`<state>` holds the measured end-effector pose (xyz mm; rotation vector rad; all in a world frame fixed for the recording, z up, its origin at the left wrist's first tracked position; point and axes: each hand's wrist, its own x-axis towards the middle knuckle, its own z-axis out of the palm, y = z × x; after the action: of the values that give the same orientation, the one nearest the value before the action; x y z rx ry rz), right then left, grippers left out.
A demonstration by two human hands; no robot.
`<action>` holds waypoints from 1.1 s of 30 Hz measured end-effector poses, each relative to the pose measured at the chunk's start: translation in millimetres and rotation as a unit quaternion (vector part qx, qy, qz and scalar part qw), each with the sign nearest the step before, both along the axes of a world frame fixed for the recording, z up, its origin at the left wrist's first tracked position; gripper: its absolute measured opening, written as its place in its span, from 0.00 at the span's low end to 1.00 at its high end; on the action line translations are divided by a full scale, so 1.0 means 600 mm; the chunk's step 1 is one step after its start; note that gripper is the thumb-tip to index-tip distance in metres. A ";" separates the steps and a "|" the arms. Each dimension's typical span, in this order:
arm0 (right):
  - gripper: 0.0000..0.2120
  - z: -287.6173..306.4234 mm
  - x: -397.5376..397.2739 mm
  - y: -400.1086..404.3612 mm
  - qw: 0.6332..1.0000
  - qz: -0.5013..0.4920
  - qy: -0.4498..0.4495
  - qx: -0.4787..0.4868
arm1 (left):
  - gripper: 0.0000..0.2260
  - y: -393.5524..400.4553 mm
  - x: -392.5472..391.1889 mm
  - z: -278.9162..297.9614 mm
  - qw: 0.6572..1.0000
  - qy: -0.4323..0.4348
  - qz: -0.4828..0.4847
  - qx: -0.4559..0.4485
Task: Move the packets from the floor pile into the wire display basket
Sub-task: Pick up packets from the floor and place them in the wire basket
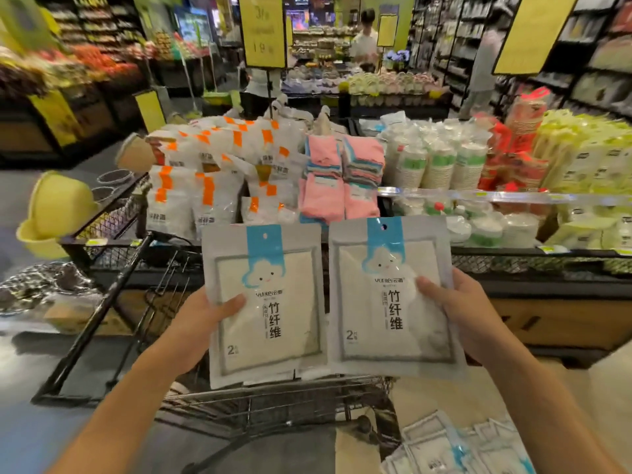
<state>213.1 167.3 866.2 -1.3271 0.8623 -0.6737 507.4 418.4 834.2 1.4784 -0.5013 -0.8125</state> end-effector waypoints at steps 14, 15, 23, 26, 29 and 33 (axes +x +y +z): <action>0.09 -0.114 0.232 0.036 0.995 -0.011 0.096 0.011 | 0.20 0.080 0.226 -0.116 0.994 0.066 0.051 0.077; 0.10 -0.124 0.240 0.029 0.994 -0.013 0.104 0.016 | 0.18 0.074 0.232 -0.127 0.993 0.072 0.054 0.083; 0.09 -0.237 0.304 -0.070 0.987 0.007 0.156 0.047 | 0.11 -0.006 0.263 -0.210 0.979 0.117 0.083 0.147; 0.10 -0.289 0.332 -0.112 0.983 0.011 0.170 0.074 | 0.11 -0.044 0.269 -0.245 0.970 0.129 0.108 0.174; 0.10 -0.345 0.360 -0.151 0.978 0.015 0.186 0.097 | 0.11 -0.083 0.279 -0.285 0.962 0.145 0.125 0.194; 0.08 -0.412 0.394 -0.188 0.968 0.031 0.221 0.116 | 0.10 -0.128 0.300 -0.357 0.952 0.170 0.128 0.219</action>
<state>449.6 54.6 618.9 -1.3029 1.2127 -0.2156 687.3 341.4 620.3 1.7150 0.1417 -0.9844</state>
